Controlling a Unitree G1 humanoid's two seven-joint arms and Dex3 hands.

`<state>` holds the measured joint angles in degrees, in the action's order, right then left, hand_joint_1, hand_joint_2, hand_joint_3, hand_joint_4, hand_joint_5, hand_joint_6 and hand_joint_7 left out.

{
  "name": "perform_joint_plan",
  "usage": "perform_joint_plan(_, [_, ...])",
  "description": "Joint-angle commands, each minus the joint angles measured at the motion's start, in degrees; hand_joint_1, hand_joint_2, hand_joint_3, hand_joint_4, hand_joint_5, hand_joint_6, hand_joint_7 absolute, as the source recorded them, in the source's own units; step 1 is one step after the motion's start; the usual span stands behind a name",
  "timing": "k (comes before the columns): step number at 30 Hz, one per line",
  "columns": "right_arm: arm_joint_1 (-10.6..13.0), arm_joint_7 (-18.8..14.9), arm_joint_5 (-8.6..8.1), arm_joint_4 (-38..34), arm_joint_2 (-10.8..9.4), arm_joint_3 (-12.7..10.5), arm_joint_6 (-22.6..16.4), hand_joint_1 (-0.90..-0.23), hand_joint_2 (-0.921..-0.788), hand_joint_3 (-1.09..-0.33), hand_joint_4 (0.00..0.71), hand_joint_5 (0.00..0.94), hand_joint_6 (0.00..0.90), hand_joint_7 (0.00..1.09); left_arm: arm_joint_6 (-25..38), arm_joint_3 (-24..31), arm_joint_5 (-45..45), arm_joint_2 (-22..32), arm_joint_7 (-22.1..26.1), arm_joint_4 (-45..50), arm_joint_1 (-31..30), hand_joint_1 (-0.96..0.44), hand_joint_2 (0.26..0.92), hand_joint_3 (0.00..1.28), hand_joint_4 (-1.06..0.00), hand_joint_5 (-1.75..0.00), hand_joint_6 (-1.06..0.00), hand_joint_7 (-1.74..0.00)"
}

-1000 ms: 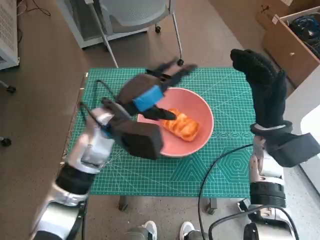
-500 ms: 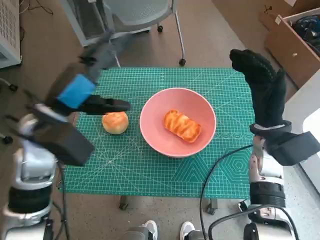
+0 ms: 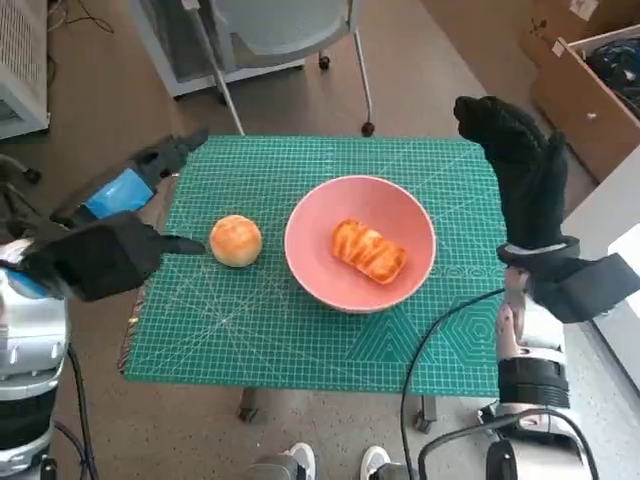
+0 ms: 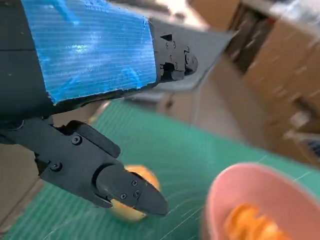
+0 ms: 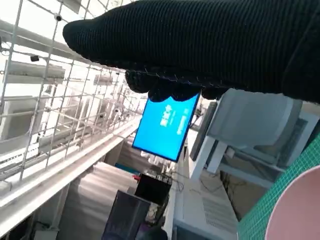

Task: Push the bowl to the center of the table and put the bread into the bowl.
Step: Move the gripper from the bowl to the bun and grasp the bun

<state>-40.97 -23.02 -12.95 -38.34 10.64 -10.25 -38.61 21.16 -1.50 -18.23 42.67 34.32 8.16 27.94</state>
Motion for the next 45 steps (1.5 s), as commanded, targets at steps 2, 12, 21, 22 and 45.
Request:
perform_joint_plan(2, [-0.58,-1.83,-1.20,-2.07,-0.17,-0.10,-0.03,-0.667,-0.921,-0.793,0.198,0.000,0.219,0.16,1.60,-4.28,-1.70,-1.43,0.36,-3.53,2.62,-0.40,0.708,0.01,0.00,0.00,-0.08,-0.06])
perform_joint_plan(12, [-1.09,-4.34,-2.78,-2.56,-0.14,-0.39,0.18,-0.652,-0.921,-0.776,0.204,0.003,0.231,0.17,1.26,-12.15,-6.13,-5.40,-0.62,-12.79,7.48,-0.35,0.711,0.01,0.00,0.00,-0.10,-0.04])
perform_joint_plan(21, [-0.93,-5.28,-3.10,-2.35,0.71,-0.88,0.15,-0.649,-0.921,-0.775,0.208,0.004,0.229,0.17,3.22,-18.85,-12.12,-10.07,-1.99,-23.97,13.41,-0.14,0.699,0.00,0.00,0.00,-0.11,-0.03])
perform_joint_plan(22, [-0.84,-5.17,-2.91,-2.25,0.81,-0.93,0.02,-0.649,-0.921,-0.775,0.208,0.004,0.228,0.17,3.09,-19.58,-12.84,-10.89,-2.67,-25.90,14.18,-0.12,0.698,0.00,0.00,0.00,-0.11,-0.03])
perform_joint_plan(45, [1.74,-2.94,-1.36,2.32,2.67,-0.76,0.35,-0.656,-0.921,-0.807,0.200,0.000,0.213,0.17,2.20,-30.76,-28.06,-14.52,-10.02,-40.73,20.09,0.41,0.504,0.91,-0.58,-1.52,-0.61,-0.47])
